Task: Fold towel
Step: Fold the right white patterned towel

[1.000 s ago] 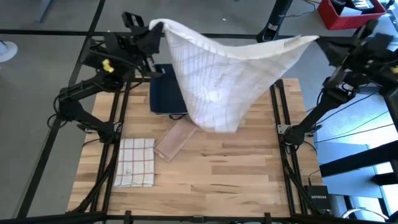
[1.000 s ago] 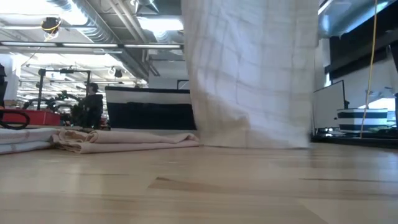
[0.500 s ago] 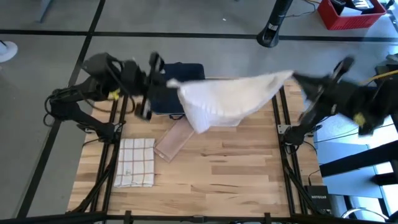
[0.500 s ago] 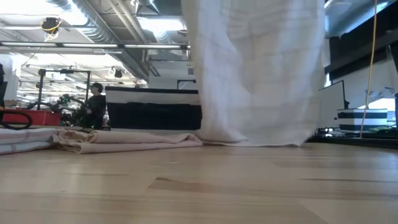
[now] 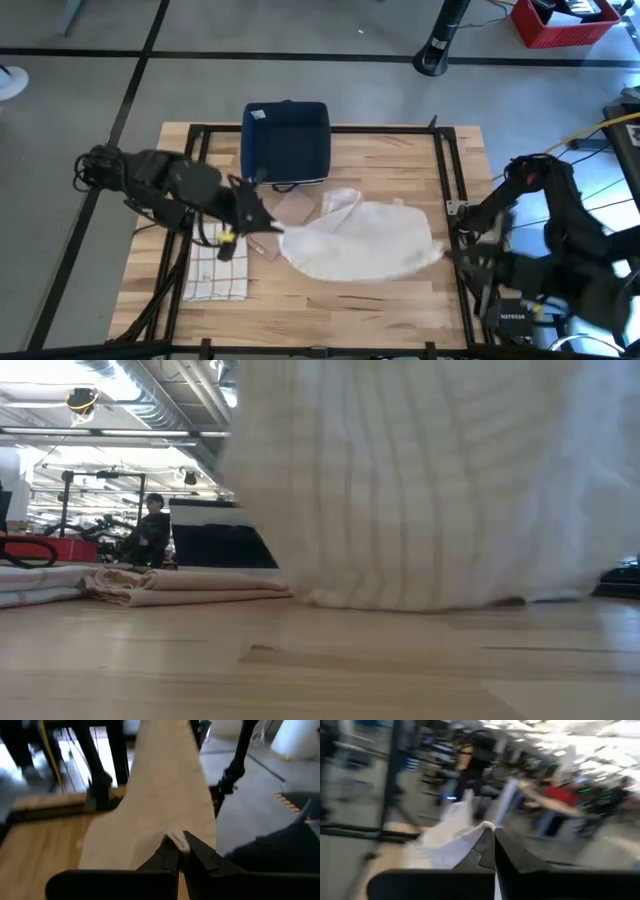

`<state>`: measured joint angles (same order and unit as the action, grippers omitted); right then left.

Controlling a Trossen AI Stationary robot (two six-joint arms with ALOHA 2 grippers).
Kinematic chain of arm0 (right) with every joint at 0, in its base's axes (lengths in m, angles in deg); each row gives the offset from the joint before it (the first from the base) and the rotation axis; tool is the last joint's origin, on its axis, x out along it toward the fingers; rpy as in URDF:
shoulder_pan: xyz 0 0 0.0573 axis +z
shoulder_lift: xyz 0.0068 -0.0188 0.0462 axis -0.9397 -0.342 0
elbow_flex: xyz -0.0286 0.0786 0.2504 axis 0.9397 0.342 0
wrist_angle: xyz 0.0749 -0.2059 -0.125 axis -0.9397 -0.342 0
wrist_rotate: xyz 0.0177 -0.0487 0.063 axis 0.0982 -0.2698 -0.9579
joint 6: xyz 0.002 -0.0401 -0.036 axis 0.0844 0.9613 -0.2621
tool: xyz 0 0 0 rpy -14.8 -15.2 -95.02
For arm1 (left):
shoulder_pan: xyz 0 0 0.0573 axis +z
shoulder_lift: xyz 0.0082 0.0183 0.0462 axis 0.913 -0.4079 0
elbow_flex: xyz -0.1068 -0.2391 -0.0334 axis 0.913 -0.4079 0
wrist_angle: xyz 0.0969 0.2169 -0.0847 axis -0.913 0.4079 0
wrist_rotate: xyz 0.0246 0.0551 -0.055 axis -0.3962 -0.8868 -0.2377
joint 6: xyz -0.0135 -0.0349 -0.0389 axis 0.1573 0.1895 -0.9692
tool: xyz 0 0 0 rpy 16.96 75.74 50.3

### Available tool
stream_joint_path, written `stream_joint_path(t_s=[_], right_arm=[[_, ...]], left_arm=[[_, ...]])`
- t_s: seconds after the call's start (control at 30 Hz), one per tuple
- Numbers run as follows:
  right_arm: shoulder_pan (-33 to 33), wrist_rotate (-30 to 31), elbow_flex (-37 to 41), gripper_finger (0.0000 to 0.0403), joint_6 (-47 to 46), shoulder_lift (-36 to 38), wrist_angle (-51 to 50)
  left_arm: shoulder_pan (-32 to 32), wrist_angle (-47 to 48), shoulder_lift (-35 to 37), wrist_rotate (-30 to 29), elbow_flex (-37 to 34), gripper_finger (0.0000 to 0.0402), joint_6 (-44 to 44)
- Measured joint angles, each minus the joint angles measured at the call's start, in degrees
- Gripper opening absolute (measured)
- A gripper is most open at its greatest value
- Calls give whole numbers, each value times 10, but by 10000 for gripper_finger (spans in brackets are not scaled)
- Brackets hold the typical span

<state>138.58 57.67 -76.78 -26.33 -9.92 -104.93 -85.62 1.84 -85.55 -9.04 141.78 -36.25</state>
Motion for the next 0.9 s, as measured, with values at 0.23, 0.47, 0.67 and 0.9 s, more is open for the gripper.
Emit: stream_joint_path(t_s=[0.23, 0.47, 0.67, 0.9], right_arm=[[0, -106, 170, 1, -287, -7, -22], [0, -220, 309, 1, -547, -10, -17], [0, -366, 392, 1, -727, -33, -9], [0, -507, 436, 3, -804, -79, 35]], left_arm=[[-65, 12, -22, -16, -73, 5, -94], [-120, -49, -42, -41, -188, 5, -186], [-157, -155, -60, -55, -309, 5, -313], [-184, -251, -125, -53, -382, 5, -409]])
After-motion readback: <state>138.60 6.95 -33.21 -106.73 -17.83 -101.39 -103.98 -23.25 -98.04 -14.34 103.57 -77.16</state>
